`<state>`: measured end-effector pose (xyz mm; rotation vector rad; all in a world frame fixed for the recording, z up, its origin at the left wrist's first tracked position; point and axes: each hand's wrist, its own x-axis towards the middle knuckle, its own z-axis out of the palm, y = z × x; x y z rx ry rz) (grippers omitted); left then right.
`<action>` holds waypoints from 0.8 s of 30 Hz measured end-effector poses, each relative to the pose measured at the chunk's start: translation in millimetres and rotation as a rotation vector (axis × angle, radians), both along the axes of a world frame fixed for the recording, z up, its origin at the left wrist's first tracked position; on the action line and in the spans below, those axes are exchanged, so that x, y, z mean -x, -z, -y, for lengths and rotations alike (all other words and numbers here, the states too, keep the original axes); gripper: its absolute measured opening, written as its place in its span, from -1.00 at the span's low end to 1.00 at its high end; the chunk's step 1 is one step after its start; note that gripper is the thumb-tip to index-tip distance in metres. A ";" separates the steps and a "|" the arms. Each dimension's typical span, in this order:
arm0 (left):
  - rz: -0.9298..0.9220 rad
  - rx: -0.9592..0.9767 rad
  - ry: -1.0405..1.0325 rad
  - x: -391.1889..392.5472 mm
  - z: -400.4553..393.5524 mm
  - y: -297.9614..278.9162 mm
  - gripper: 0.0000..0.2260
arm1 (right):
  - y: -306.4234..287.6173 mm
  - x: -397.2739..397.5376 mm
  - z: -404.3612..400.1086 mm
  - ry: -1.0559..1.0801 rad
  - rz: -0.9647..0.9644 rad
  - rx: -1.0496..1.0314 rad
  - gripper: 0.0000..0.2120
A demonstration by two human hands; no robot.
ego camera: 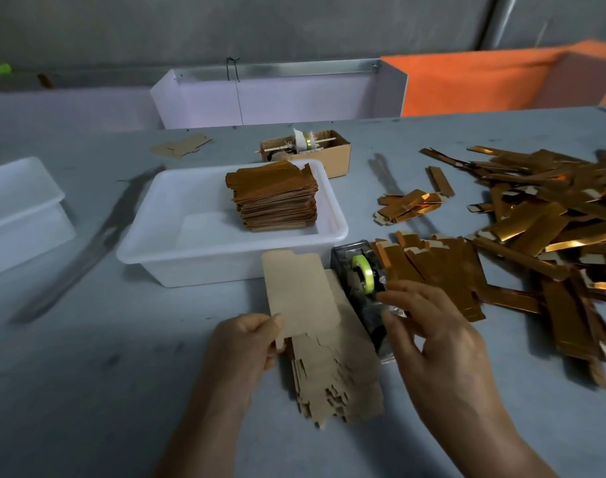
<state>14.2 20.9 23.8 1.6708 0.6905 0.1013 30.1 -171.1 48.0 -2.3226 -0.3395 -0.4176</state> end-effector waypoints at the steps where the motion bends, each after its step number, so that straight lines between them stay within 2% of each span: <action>1: 0.035 -0.043 -0.011 1.1 0.3 -2.2 -0.75 | 0.0 1.6 -1.5 -0.004 -0.011 -0.009 -0.80; 4: 0.133 -0.082 -0.041 3.9 3.0 -10.9 -0.78 | -1.4 4.5 -2.8 -0.004 -0.028 -0.028 -0.80; 7: 0.194 0.029 -0.031 7.3 0.5 -18.8 -0.90 | -7.2 6.4 -3.0 -0.024 -0.112 -0.184 -0.81; 9: 0.219 0.151 0.052 11.7 1.0 -27.3 -0.94 | -15.8 5.7 -4.7 -0.039 -0.285 -0.380 -0.81; 11: 0.236 0.274 0.158 16.2 5.7 -35.2 -0.93 | -22.8 2.2 -5.9 -0.102 -0.505 -0.628 -0.71; 14: 0.247 0.303 0.281 19.8 14.6 -41.9 -0.93 | -26.7 -3.1 -9.1 -0.191 -0.756 -0.867 -0.67; 17: 0.282 0.237 0.316 18.8 20.0 -46.4 -0.94 | -27.3 -6.8 -9.3 -0.208 -0.730 -0.917 -0.77; 21: 0.339 0.226 0.241 13.5 30.6 -53.8 -0.63 | -26.9 -8.1 -6.8 -0.203 -0.643 -0.861 -0.80; 24: 0.326 0.186 0.214 7.4 42.8 -56.7 -0.75 | -26.4 -5.1 -7.7 -0.233 -0.622 -0.802 -0.78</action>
